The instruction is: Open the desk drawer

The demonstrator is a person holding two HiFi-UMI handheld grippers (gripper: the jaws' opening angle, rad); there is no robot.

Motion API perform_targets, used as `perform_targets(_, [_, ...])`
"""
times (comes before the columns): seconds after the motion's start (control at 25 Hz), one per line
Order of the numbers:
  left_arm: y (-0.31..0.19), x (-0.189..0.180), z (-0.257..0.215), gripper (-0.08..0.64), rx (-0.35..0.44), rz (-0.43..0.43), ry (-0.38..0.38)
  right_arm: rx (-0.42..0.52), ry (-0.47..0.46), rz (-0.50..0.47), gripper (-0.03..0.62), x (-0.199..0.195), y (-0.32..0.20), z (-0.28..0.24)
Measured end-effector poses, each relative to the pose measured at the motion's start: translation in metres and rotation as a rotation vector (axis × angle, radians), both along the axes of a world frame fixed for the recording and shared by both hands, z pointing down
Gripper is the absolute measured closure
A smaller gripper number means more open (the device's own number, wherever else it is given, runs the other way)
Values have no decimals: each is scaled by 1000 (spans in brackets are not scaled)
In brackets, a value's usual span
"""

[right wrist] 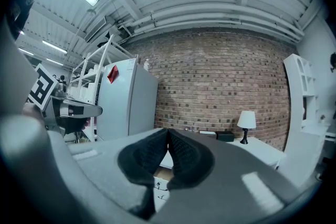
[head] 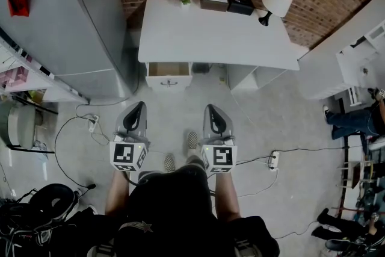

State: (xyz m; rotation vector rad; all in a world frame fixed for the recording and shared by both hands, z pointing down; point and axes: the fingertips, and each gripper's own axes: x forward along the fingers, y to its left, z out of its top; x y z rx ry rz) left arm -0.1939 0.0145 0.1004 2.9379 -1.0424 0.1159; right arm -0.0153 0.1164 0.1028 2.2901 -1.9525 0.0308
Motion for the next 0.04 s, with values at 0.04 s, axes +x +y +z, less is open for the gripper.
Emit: perform_targets(0.04, [0, 0, -1, 549, -1, 1, 0, 0, 0, -1, 589, 0, 0, 0])
